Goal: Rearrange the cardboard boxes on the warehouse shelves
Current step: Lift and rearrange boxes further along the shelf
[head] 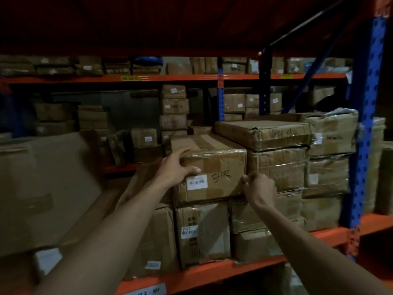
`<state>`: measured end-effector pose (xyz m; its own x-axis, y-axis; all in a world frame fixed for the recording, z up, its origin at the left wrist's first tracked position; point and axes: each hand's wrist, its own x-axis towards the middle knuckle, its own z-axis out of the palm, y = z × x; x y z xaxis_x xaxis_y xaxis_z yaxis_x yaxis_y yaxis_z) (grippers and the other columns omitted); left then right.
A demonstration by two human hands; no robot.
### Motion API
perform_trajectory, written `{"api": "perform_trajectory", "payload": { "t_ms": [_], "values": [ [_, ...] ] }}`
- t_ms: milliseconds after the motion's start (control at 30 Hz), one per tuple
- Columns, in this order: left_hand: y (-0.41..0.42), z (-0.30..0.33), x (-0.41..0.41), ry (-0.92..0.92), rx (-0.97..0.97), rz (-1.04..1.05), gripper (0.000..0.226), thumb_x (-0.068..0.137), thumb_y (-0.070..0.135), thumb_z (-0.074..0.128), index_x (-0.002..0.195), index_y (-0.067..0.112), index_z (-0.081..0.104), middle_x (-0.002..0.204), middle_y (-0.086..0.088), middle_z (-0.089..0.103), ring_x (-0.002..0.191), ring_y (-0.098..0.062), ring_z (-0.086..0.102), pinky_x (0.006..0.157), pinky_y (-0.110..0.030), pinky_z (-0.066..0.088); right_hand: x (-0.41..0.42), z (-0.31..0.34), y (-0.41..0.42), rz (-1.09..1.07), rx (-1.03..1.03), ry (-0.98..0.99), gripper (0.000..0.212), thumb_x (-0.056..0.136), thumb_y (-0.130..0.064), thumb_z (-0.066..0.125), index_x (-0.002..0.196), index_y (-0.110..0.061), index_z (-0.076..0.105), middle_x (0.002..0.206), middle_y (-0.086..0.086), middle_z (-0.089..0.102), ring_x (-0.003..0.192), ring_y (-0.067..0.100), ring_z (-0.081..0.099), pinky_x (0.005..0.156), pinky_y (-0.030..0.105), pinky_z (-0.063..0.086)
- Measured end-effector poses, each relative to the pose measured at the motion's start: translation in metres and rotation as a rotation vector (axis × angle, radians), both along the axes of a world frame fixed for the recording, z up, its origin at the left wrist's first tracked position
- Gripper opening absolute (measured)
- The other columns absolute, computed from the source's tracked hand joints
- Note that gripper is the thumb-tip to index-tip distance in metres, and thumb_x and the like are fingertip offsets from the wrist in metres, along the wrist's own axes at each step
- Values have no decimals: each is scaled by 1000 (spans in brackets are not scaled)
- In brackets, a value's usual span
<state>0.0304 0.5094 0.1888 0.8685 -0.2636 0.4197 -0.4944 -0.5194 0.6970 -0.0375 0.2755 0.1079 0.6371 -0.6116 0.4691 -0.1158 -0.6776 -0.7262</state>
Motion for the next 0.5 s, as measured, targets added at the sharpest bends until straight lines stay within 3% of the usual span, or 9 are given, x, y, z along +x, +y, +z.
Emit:
{"api": "perform_trajectory", "payload": {
  "t_ms": [100,200,300,400,500],
  "values": [
    [15,-6,-12,54,-32,-14,109,65,54,83,148,56,13,153,0,38,139,-28,37,106,-47,39,-8,16,21,0,-232,-196,19,96,-26,56,111,-13,60,105,9,59,93,28,56,78,45,50],
    [47,-14,-20,38,-25,133,126,62,67,79,151,47,-9,160,-3,24,146,-30,23,114,-55,27,-10,39,52,93,-461,-302,41,89,-25,67,125,-10,56,121,16,54,109,35,50,90,48,45],
    [95,-24,-22,-18,-127,440,130,66,65,78,152,38,-15,164,-9,10,148,-34,13,115,-57,23,-5,63,92,295,-620,-218,57,87,-28,71,138,-14,50,135,13,49,123,30,46,99,41,41],
    [156,-39,-17,-40,-226,759,137,64,62,80,154,23,-16,163,-19,2,148,-39,6,116,-58,18,6,85,149,429,-807,-218,61,89,-38,67,143,-22,43,142,7,42,128,24,42,99,35,41],
    [222,-52,-18,17,-265,959,148,58,61,85,153,9,-16,159,-29,3,146,-44,6,116,-57,14,27,99,218,539,-1032,-182,73,87,-46,67,147,-30,30,149,6,31,136,26,35,107,38,38]
  ]
}}
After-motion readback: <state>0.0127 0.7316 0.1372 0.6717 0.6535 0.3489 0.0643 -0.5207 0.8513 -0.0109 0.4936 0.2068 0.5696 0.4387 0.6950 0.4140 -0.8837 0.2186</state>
